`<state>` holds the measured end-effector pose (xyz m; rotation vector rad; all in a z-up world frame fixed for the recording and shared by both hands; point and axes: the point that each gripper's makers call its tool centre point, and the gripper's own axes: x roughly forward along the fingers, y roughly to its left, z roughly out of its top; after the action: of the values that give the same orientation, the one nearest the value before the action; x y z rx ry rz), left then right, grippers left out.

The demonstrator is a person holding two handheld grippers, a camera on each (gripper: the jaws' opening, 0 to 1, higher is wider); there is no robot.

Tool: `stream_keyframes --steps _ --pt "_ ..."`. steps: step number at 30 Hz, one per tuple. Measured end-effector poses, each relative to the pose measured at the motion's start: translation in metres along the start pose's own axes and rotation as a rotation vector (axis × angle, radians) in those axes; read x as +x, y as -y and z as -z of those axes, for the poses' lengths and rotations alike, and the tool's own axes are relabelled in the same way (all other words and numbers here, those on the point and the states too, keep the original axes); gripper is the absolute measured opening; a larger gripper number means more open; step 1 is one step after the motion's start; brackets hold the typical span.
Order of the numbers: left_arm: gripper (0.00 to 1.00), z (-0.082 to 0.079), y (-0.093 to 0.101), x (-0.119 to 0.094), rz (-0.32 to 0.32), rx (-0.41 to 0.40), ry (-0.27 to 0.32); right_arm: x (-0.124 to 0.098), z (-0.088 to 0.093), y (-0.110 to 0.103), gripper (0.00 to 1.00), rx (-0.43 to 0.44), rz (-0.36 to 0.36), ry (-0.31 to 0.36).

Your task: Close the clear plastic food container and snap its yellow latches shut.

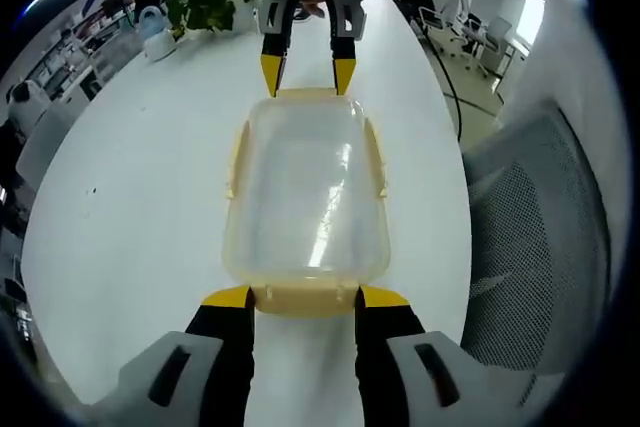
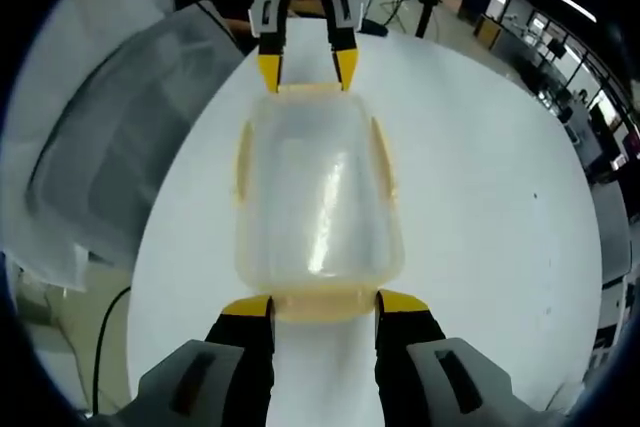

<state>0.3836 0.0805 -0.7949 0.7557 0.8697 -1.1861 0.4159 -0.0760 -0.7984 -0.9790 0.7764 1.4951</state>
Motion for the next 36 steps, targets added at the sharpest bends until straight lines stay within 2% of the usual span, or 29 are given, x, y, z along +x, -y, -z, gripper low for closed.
stream_keyframes --steps 19,36 --pt "0.38 0.0026 -0.0019 0.0031 0.021 -0.003 0.003 -0.0002 -0.0005 0.0001 0.38 0.029 -0.016 -0.003" --pt "0.39 0.0015 0.0015 0.0046 0.015 0.003 0.021 -0.0005 0.0020 -0.0021 0.38 0.032 -0.006 0.007"
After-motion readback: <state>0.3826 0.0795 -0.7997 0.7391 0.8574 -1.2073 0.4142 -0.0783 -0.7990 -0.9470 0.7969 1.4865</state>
